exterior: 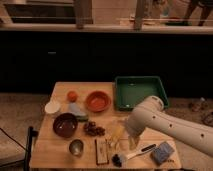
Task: Place banana in purple bowl
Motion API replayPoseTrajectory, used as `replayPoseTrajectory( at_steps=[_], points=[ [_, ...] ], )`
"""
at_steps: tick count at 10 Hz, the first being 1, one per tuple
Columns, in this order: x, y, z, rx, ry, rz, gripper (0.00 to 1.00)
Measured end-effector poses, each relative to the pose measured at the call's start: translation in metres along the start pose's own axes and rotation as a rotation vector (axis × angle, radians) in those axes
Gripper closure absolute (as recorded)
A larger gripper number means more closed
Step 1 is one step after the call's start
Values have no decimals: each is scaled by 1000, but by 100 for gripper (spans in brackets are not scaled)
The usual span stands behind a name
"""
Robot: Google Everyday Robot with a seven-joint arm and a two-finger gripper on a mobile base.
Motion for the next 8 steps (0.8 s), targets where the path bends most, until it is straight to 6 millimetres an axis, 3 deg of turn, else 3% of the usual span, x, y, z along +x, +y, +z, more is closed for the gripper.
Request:
replayPoseTrajectory(
  at_steps=[8],
  points=[
    [-2,-20,35,-2,-34,-86,20]
  ],
)
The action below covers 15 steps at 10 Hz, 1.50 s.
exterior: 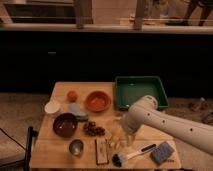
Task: Place banana in purple bowl
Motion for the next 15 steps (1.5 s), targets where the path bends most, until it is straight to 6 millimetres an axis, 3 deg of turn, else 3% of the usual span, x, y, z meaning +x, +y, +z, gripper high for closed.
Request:
replayPoseTrajectory(
  at_steps=[11,12,15],
  points=[
    [11,1,44,-60,-60,22,22],
    [12,3,45,-65,-59,24,27],
    [15,7,45,-65,-55,33,58]
  ],
)
